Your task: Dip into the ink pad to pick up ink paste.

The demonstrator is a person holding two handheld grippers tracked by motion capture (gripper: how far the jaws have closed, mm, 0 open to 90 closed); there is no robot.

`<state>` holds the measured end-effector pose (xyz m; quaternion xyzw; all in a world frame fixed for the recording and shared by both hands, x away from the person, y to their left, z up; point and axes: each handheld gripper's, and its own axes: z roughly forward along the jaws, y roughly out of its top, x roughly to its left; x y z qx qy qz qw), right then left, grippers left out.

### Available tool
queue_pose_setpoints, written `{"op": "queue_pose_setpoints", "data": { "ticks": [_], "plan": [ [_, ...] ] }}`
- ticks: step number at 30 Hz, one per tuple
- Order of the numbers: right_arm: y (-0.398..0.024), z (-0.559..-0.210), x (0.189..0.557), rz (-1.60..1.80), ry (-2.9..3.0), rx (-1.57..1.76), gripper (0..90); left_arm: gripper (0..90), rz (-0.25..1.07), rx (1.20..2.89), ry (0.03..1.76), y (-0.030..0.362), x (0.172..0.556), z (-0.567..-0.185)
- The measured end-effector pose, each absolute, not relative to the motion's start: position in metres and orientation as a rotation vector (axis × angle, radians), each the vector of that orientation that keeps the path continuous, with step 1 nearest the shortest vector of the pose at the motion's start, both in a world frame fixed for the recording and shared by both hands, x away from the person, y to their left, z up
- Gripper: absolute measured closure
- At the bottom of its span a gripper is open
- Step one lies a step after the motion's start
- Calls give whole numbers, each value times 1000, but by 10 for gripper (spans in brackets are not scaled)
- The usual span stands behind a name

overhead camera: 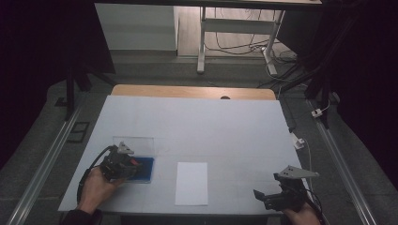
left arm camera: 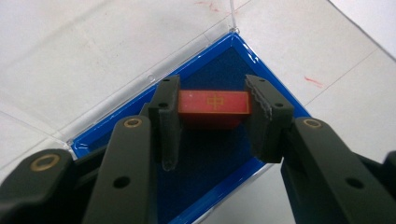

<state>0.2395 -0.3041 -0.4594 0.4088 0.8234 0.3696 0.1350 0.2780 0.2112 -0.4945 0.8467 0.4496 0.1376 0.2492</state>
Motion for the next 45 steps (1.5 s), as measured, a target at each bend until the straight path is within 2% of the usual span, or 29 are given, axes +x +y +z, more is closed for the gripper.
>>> {"op": "queue_pose_setpoints", "data": {
  "ticks": [7, 11, 17, 26, 34, 36, 45],
  "plan": [
    [-304, -460, 240, 1070, 2387, 1184, 0, 589, 463, 2341, 1188, 204, 272, -496],
    [-304, -460, 240, 1065, 2388, 1182, 0, 588, 359, 2259, 1235, 215, 277, -498],
    [-304, -460, 240, 1064, 2389, 1180, 0, 588, 292, 2206, 1268, 222, 279, -499],
    [-303, -460, 240, 1062, 2389, 1182, 0, 588, 443, 2310, 1220, 206, 272, -496],
    [-304, -460, 240, 1067, 2389, 1182, 0, 584, 394, 2301, 1207, 212, 275, -493],
    [-304, -460, 240, 1069, 2388, 1182, 0, 584, 415, 2279, 1214, 215, 273, -490],
    [-304, -460, 239, 1071, 2387, 1180, 0, 583, 362, 2180, 1302, 236, 268, -485]
  ]
}}
